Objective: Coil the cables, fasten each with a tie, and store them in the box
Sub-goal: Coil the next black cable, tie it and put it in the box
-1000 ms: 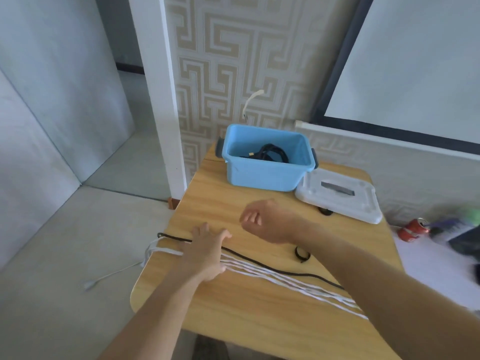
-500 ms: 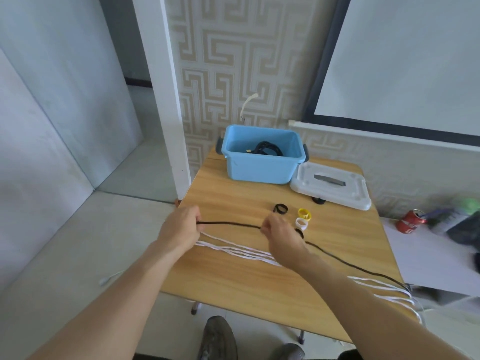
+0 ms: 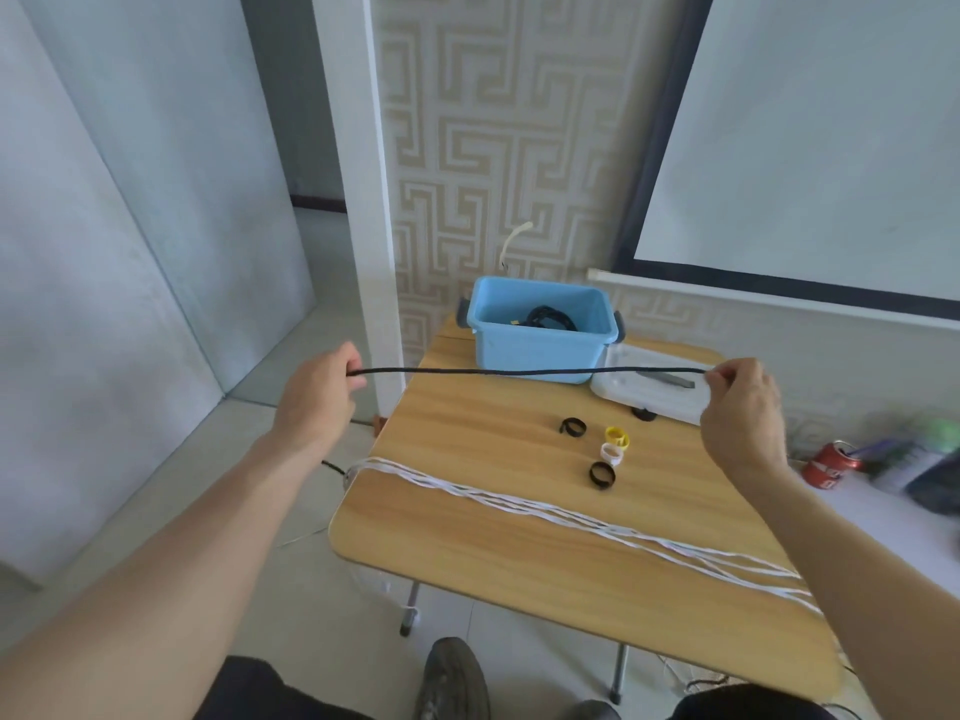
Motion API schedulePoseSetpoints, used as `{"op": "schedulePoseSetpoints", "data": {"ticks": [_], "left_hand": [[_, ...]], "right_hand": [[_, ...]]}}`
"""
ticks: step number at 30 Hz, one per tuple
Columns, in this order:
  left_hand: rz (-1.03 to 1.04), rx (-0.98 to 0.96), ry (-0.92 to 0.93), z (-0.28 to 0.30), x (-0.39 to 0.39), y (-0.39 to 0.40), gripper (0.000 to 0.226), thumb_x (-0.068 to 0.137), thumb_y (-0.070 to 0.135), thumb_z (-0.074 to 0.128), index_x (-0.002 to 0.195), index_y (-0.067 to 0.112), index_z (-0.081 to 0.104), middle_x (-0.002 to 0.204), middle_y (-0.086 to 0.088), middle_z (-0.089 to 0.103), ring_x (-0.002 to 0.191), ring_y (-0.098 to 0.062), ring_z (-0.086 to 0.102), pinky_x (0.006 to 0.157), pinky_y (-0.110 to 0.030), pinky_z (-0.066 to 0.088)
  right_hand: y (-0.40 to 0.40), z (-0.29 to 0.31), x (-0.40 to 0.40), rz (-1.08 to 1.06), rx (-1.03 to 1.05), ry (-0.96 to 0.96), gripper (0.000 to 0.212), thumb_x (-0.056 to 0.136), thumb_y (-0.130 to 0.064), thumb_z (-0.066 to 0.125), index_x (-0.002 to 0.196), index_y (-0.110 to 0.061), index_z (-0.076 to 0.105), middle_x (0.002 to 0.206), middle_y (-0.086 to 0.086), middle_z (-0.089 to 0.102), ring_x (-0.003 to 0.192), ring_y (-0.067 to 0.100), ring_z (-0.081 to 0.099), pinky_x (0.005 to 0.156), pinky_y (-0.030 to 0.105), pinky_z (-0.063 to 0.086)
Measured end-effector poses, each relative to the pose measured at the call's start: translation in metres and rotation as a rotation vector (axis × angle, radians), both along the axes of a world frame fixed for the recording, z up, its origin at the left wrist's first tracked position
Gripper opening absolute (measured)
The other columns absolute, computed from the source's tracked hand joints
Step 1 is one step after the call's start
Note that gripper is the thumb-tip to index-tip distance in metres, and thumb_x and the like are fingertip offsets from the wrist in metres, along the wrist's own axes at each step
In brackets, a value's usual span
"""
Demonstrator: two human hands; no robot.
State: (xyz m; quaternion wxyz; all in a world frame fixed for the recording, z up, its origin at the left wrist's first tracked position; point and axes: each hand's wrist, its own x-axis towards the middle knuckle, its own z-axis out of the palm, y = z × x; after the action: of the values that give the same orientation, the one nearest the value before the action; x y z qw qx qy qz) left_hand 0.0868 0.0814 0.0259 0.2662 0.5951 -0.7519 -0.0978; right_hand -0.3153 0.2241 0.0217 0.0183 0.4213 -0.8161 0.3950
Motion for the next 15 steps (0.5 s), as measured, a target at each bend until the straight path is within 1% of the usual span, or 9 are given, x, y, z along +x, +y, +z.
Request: {"op": "schedulePoseSetpoints", "data": {"ticks": [3, 5, 7, 9, 11, 13, 14, 15], "left_hand": [[0.064, 0.005, 0.034, 0.006, 0.015, 0.006, 0.007, 0.095, -0.003, 0.057, 0.099, 0.003, 0.055, 0.080, -0.007, 0.054, 0.075, -0.028, 0.048, 0.065, -0.034, 0.033], [0.072, 0.003, 0.070, 0.010, 0.023, 0.010, 0.005, 0.098, 0.006, 0.058, 0.100, 0.004, 0.054, 0.081, -0.013, 0.057, 0.075, -0.030, 0.049, 0.065, -0.036, 0.035], [0.047, 0.005, 0.094, 0.017, 0.025, 0.018, 0.014, 0.100, 0.018, 0.060, 0.098, 0.004, 0.054, 0.080, -0.015, 0.058, 0.074, -0.032, 0.050, 0.065, -0.037, 0.037], [0.024, -0.014, 0.116, 0.023, 0.021, 0.022, 0.024, 0.101, 0.023, 0.058, 0.092, 0.001, 0.055, 0.081, -0.013, 0.061, 0.074, -0.032, 0.051, 0.066, -0.037, 0.038], [-0.020, -0.055, 0.128, 0.030, 0.020, 0.028, 0.033, 0.103, 0.025, 0.054, 0.083, -0.001, 0.059, 0.081, -0.013, 0.066, 0.074, -0.035, 0.056, 0.066, -0.040, 0.041], [-0.054, -0.102, 0.151, 0.041, 0.017, 0.035, 0.037, 0.103, 0.029, 0.052, 0.079, 0.002, 0.060, 0.077, -0.013, 0.065, 0.074, -0.038, 0.058, 0.065, -0.044, 0.044], [-0.077, -0.122, 0.150, 0.048, 0.014, 0.041, 0.038, 0.103, 0.031, 0.052, 0.078, 0.003, 0.059, 0.074, -0.013, 0.064, 0.072, -0.039, 0.057, 0.064, -0.045, 0.045], [-0.119, -0.144, 0.140, 0.057, 0.007, 0.050, 0.038, 0.102, 0.033, 0.052, 0.078, 0.004, 0.058, 0.071, -0.012, 0.063, 0.069, -0.037, 0.056, 0.062, -0.045, 0.045]], "right_hand": [[0.017, 0.009, -0.030, -0.189, -0.007, -0.109, 0.020, 0.104, -0.013, 0.046, 0.116, 0.001, 0.055, 0.121, 0.025, 0.056, 0.115, 0.041, 0.050, 0.096, 0.049, 0.040], [0.033, 0.011, -0.049, -0.293, 0.038, -0.141, 0.025, 0.104, -0.017, 0.048, 0.120, 0.001, 0.055, 0.125, 0.028, 0.056, 0.122, 0.043, 0.048, 0.101, 0.052, 0.040], [0.051, 0.007, -0.064, -0.354, 0.098, -0.133, 0.026, 0.104, -0.020, 0.049, 0.121, -0.002, 0.057, 0.127, 0.028, 0.056, 0.127, 0.044, 0.044, 0.105, 0.057, 0.038], [0.060, 0.003, -0.072, -0.398, 0.113, -0.149, 0.027, 0.102, -0.021, 0.050, 0.121, -0.004, 0.059, 0.129, 0.027, 0.057, 0.128, 0.045, 0.044, 0.106, 0.058, 0.040], [0.069, 0.005, -0.067, -0.424, 0.205, -0.184, 0.028, 0.102, -0.022, 0.053, 0.124, -0.006, 0.061, 0.132, 0.027, 0.056, 0.129, 0.045, 0.044, 0.106, 0.057, 0.038], [0.075, 0.007, -0.055, -0.439, 0.289, -0.179, 0.031, 0.101, -0.023, 0.054, 0.127, -0.008, 0.061, 0.135, 0.027, 0.053, 0.130, 0.044, 0.043, 0.108, 0.056, 0.035], [0.078, 0.009, -0.043, -0.417, 0.300, -0.168, 0.033, 0.100, -0.022, 0.054, 0.129, -0.008, 0.058, 0.137, 0.027, 0.050, 0.131, 0.044, 0.041, 0.110, 0.055, 0.034], [0.083, 0.012, -0.029, -0.349, 0.291, -0.147, 0.036, 0.098, -0.020, 0.055, 0.132, -0.008, 0.055, 0.138, 0.027, 0.047, 0.132, 0.044, 0.040, 0.110, 0.054, 0.033]]}}
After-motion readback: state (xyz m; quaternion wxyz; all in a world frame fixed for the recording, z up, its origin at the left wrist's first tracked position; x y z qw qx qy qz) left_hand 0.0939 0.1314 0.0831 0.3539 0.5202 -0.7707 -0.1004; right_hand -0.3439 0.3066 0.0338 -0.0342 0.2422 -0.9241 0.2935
